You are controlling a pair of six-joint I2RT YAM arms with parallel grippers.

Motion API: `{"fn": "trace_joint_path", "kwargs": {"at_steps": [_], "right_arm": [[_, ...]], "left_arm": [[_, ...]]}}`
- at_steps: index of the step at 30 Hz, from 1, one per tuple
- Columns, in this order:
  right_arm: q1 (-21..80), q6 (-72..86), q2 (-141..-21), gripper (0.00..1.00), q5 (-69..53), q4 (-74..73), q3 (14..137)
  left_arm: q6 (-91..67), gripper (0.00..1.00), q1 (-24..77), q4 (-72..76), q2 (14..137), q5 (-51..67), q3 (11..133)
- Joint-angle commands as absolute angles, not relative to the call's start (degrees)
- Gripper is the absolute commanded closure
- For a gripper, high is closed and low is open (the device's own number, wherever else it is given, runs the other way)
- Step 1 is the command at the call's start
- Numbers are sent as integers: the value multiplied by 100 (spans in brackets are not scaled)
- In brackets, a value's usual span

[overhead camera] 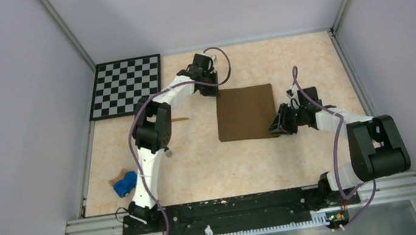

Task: Fold the napkin into a case and place the utensils inside
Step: Smooth out the square-folded napkin at the center of the board.

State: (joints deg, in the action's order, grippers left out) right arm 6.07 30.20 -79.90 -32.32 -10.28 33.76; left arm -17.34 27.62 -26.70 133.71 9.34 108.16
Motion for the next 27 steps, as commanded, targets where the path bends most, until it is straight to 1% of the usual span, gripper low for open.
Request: {"fn": "trace_joint_path", "kwargs": {"at_steps": [1, 4, 7, 9, 10, 11, 12, 14, 17, 21, 22, 24, 25, 27], "right_arm": [[270, 3155, -8541, 76, -3098, -449, 3389], [141, 3054, -8766, 78, -3119, -484, 3186], [134, 3024, -8295, 77, -3198, -653, 3064], [138, 3032, -7816, 72, -3362, -816, 3176], [135, 3048, -7644, 68, -3420, -862, 3282], [140, 3077, -7544, 64, -3519, -850, 3412], [137, 3074, -7550, 62, -3589, -814, 3549], [138, 3045, -7865, 62, -3755, -724, 3856], [135, 3031, -8543, 65, -3837, -576, 4136], [134, 2985, -8995, 67, -3525, -142, 3739], [137, 2932, -9094, 67, -3515, -85, 3678], [137, 2763, -9158, 68, -3458, -193, 3729], [140, 2706, -9098, 67, -3465, -242, 3784], [137, 2716, -8905, 63, -3522, -251, 3958]], "left_arm": [[-1600, 81, 2683, -2759, 13753, 829, 10885], [-1559, 83, 2663, -2781, 13805, 766, 10880], [-1464, 84, 2641, -2864, 13870, 692, 10976], [-1391, 84, 2639, -2929, 13896, 662, 11094], [-1363, 84, 2637, -2942, 13900, 722, 11154], [-1336, 84, 2638, -2944, 13905, 796, 11218], [-1328, 83, 2638, -2951, 13904, 844, 11293], [-1327, 82, 2636, -2959, 13901, 887, 11368], [-1332, 81, 2632, -2974, 13924, 915, 11378], [-1351, 79, 2632, -3192, 13845, 983, 11528], [-1358, 75, 2636, -3230, 13703, 979, 11557], [-1367, 57, 2637, -3347, 13468, 997, 11686], [-1356, 50, 2635, -3432, 13338, 999, 11769], [-1365, 39, 2636, -3590, 13080, 1003, 11811]]}}
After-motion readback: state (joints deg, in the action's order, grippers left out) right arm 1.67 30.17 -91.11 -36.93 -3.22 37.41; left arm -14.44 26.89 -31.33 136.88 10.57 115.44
